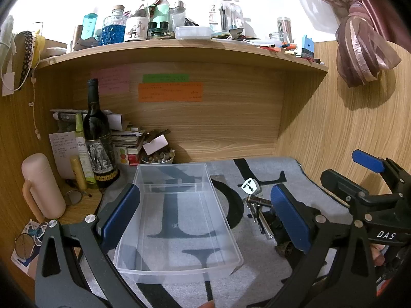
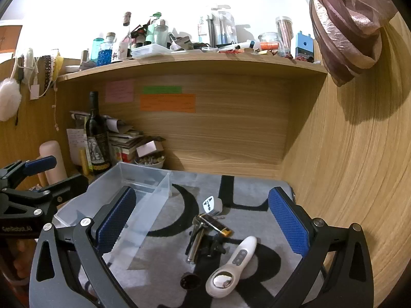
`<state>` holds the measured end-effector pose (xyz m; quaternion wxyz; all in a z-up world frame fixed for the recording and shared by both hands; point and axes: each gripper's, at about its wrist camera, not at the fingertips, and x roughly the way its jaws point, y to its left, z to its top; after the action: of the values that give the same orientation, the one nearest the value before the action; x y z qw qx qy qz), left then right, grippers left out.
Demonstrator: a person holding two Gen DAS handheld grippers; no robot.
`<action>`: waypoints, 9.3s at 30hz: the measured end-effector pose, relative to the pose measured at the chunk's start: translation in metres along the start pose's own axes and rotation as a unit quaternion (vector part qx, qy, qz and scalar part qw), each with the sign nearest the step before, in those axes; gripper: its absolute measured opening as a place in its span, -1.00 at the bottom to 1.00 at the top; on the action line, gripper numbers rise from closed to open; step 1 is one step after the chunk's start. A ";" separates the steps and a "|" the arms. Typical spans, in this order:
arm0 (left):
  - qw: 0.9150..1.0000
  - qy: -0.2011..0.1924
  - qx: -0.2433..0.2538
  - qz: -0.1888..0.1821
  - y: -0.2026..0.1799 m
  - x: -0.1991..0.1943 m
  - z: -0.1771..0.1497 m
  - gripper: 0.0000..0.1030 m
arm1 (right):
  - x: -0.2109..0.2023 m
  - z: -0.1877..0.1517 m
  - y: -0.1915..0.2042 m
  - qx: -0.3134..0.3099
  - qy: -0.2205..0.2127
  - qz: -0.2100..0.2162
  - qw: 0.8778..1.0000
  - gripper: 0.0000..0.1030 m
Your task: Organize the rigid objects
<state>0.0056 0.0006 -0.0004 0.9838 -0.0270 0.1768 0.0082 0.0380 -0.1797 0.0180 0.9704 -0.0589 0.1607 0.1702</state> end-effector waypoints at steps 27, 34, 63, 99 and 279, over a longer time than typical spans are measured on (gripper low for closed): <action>1.000 0.004 0.003 -0.009 -0.003 0.008 -0.006 1.00 | 0.004 0.000 0.000 0.002 0.007 0.010 1.000 1.00; 1.000 0.017 -0.003 -0.023 0.003 0.013 -0.005 0.80 | 0.014 -0.002 -0.001 0.007 0.016 0.017 1.000 0.99; 0.964 0.261 -0.050 0.024 0.131 0.115 -0.039 -0.41 | 0.111 -0.013 -0.045 0.010 0.162 0.007 0.987 0.42; 0.963 0.266 -0.047 -0.006 0.125 0.126 -0.044 -0.84 | 0.269 -0.042 -0.033 -0.025 0.344 0.066 0.936 -0.21; 0.969 0.244 -0.038 -0.015 0.125 0.127 -0.049 -0.82 | 0.152 0.039 0.086 -0.105 0.114 0.142 0.978 -0.26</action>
<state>0.1040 0.1239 -0.0970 0.9094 -0.0683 0.4103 -0.0067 0.1544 -0.0454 -0.0010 0.9003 -0.1564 0.2578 0.3141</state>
